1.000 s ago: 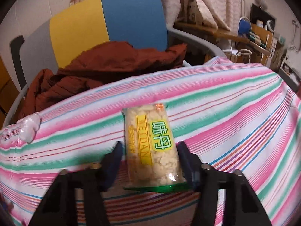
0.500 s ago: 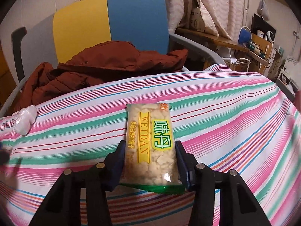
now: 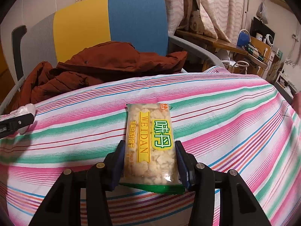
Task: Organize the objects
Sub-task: 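Grasp the small white plastic-wrapped ball with the left gripper, then carry the ball to the tray with the left gripper while the right gripper carries the crackers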
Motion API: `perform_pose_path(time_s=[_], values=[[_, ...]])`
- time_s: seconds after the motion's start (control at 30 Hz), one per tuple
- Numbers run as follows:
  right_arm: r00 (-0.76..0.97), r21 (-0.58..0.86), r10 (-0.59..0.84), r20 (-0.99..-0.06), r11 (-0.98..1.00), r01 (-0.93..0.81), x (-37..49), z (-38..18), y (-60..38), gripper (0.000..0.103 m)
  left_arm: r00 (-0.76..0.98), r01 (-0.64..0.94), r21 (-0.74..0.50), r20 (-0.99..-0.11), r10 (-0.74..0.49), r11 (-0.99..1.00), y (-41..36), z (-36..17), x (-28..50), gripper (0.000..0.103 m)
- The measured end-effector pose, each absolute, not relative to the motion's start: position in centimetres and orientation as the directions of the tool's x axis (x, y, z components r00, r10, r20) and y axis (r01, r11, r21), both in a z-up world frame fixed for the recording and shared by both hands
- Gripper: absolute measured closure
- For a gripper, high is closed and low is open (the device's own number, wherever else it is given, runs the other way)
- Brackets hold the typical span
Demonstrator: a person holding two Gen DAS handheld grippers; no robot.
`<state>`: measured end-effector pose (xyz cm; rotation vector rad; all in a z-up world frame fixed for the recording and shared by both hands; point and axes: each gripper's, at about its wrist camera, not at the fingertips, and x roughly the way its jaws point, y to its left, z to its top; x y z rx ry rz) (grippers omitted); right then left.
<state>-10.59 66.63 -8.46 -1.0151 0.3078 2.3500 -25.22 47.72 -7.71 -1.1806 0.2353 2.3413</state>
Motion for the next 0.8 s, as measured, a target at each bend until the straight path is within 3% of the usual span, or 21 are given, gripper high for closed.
perform_pose_path(time_s=[0.13,0.8], values=[[-0.559,-0.015,0.405,-0.723,-0.819,-0.574,-10.6,-8.4,66.6,0.052,-0.534,-0.503,-0.058,-0.763,0.363,-0.862,47.5,-7.9,-24.5,0.067],[-0.542,-0.096,0.501,-0.675,-0.788,-0.609,-10.2,-7.5,65.6,0.054,-0.606,-0.627,0.049,-0.659,0.446,-0.778,46.8,-6.8,-15.3,0.068]])
